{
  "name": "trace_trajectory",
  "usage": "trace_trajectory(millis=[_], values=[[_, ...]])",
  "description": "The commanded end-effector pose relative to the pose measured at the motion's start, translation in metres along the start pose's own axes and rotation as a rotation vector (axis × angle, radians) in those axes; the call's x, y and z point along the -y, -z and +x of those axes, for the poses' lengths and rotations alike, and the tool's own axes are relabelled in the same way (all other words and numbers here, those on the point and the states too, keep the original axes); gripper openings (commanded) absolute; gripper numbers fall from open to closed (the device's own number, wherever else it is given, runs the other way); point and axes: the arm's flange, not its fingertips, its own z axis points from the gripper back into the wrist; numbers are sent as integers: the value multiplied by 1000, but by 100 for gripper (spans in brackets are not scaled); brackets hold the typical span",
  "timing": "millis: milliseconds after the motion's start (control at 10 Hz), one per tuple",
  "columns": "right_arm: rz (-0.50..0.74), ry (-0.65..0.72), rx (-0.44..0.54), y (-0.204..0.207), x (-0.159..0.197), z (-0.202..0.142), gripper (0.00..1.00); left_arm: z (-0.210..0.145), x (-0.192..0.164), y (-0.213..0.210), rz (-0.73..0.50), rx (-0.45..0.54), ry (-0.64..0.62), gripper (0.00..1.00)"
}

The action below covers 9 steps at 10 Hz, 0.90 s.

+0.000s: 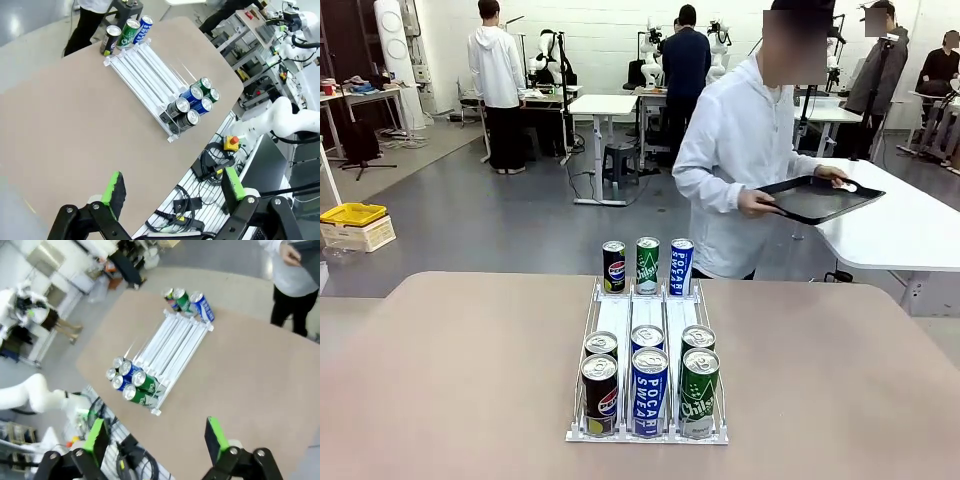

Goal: Retrieve and hand over the desired beverage to the person.
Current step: Pick up a can of the same type that the person held from the Automatic Can Dispenser.

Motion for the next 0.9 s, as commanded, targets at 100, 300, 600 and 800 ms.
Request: trace_trajectory(millis=[100, 300, 600, 800], values=[[10, 32, 31, -7, 5, -2, 100, 2, 4, 1, -23, -7, 38, 100], [10, 32, 31, -7, 5, -2, 100, 2, 4, 1, -23, -7, 38, 100], [10, 32, 31, -7, 5, -2, 100, 2, 4, 1, -23, -7, 38, 100], [10, 32, 31, -7, 5, -2, 100, 2, 4, 1, -23, -7, 38, 100]])
